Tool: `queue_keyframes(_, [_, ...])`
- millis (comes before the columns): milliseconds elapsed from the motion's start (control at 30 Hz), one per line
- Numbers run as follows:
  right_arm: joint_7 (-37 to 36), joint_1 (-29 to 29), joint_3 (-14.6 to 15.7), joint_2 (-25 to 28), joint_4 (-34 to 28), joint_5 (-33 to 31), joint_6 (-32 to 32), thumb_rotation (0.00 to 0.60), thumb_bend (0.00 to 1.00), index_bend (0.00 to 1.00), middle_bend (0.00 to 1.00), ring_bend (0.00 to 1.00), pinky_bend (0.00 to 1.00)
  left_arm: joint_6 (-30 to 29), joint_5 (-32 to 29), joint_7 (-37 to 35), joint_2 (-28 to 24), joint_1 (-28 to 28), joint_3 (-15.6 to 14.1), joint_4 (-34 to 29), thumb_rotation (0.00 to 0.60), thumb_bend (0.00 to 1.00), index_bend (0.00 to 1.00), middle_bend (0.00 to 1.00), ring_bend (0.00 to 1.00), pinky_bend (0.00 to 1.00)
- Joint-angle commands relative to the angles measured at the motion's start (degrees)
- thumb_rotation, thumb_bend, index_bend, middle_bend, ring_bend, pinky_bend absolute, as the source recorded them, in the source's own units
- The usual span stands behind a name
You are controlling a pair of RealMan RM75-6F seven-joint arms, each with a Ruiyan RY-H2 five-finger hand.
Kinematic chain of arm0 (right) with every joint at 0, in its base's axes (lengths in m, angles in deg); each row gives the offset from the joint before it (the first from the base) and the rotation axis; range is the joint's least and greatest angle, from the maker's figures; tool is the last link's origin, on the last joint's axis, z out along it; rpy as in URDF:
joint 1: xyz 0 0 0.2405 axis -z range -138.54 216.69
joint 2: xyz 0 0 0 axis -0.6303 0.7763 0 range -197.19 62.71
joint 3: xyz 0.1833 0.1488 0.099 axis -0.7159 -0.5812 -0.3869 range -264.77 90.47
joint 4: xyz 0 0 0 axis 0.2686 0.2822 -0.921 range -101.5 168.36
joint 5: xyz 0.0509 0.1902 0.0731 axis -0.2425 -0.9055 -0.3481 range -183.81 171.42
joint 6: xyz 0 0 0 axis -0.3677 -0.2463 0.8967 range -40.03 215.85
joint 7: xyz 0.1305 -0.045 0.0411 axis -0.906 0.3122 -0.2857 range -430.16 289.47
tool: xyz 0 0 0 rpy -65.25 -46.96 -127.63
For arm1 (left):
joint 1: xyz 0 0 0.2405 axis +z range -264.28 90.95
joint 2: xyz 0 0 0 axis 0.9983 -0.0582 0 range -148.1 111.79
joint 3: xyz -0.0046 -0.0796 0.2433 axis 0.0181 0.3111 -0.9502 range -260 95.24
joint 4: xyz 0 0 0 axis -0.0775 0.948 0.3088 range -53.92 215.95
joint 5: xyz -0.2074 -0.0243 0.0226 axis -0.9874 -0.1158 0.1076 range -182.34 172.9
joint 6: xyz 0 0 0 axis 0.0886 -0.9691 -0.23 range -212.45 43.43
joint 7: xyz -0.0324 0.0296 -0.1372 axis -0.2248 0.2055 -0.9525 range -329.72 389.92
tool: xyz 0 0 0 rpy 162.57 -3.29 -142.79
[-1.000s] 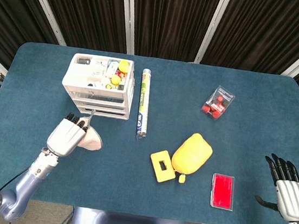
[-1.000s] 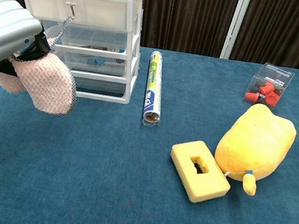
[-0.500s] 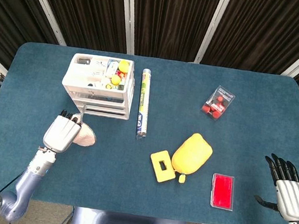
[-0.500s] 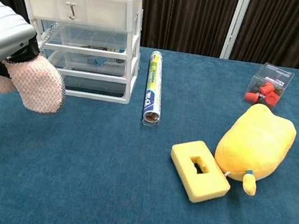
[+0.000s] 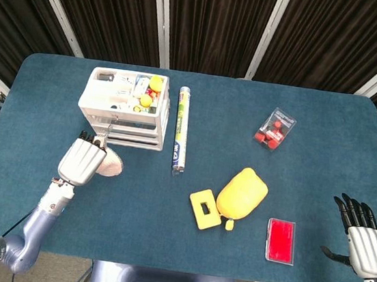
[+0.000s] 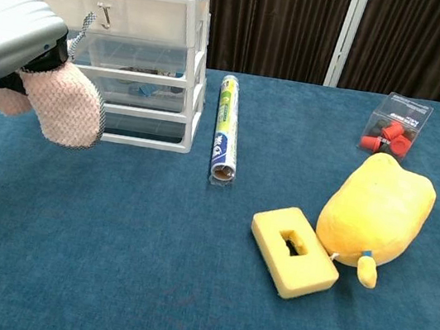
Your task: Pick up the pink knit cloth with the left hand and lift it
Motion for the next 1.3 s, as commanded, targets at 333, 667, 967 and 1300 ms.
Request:
queue_keyframes(333, [-0.08, -0.03, -0.02, -0.01, 0.03, -0.03, 0.06, 0.600, 0.00, 0.00, 0.00, 0.00, 0.00, 0.88, -1.74, 1.03, 0.30, -1.35, 0.89, 1.15, 0.600, 0.63, 0.94, 0.77, 0.68, 0.61])
queue_keyframes(667, [-0.08, -0.02, -0.02, 0.05, -0.09, -0.14, 0.12, 0.600, 0.00, 0.00, 0.00, 0.00, 0.00, 1.25, -2.56, 1.20, 1.60, -2.48, 0.89, 2.69, 0.600, 0.63, 0.94, 0.78, 0.68, 0.61])
queue_keyframes(967, [-0.12, -0.03, -0.04, 0.08, -0.13, -0.17, 0.16, 0.600, 0.00, 0.00, 0.00, 0.00, 0.00, 1.53, -3.48, 1.67, 2.06, -3.22, 1.06, 3.51, 0.600, 0.63, 0.94, 0.78, 0.68, 0.61])
queue_keyframes(1300, [-0.01, -0.02, -0.06, 0.06, -0.20, -0.22, 0.16, 0.600, 0.00, 0.00, 0.00, 0.00, 0.00, 1.66, -4.07, 1.86, 2.22, -3.66, 0.63, 4.03, 0.600, 0.63, 0.94, 0.78, 0.68, 0.61])
